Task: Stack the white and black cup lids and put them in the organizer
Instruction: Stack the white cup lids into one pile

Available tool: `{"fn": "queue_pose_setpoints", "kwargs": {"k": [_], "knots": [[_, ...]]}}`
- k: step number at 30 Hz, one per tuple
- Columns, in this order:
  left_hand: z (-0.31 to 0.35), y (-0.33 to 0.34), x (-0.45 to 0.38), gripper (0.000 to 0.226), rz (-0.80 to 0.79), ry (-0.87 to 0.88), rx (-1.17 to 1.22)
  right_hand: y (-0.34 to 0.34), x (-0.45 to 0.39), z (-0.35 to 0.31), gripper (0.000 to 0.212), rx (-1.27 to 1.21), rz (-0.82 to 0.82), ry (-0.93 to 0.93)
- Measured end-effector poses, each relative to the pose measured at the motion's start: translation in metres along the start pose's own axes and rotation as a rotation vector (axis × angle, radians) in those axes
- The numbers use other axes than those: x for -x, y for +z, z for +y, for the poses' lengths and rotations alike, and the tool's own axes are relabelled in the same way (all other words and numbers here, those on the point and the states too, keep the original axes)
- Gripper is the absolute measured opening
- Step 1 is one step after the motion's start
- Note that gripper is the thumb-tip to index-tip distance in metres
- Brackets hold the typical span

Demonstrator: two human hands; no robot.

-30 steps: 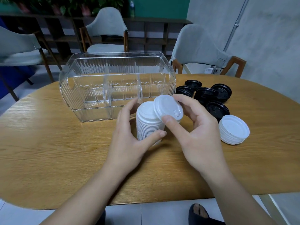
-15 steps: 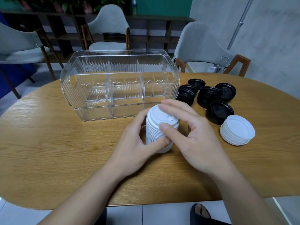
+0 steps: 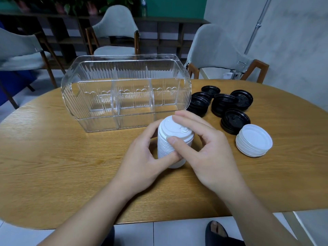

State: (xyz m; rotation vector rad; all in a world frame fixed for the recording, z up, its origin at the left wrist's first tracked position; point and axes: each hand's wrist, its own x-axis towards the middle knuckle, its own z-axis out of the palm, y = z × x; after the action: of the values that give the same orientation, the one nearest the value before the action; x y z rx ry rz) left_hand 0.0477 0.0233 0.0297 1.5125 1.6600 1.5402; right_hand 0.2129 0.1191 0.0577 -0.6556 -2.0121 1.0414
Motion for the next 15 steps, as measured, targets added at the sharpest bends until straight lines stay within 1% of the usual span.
{"fn": "queue_pose_setpoints", "kwargs": {"k": [6,11,13,15], "knots": [[0.0014,0.0002,0.0007,0.068,0.018,0.004,-0.024,0.0005,0.0024,0.0017,0.068,-0.104,0.002,0.097],[0.0002,0.0005,0.0013,0.069,0.014,0.001,-0.031,0.0002,0.0051,0.002,0.078,-0.099,-0.008,0.116],[-0.0005,0.0007,0.0018,0.077,0.01,0.001,-0.05,-0.002,0.0065,0.0022,0.08,-0.079,-0.018,0.123],[0.0,-0.0004,0.0026,0.094,0.01,-0.026,-0.075,-0.0051,0.0081,0.0021,0.08,-0.048,-0.019,0.121]]}}
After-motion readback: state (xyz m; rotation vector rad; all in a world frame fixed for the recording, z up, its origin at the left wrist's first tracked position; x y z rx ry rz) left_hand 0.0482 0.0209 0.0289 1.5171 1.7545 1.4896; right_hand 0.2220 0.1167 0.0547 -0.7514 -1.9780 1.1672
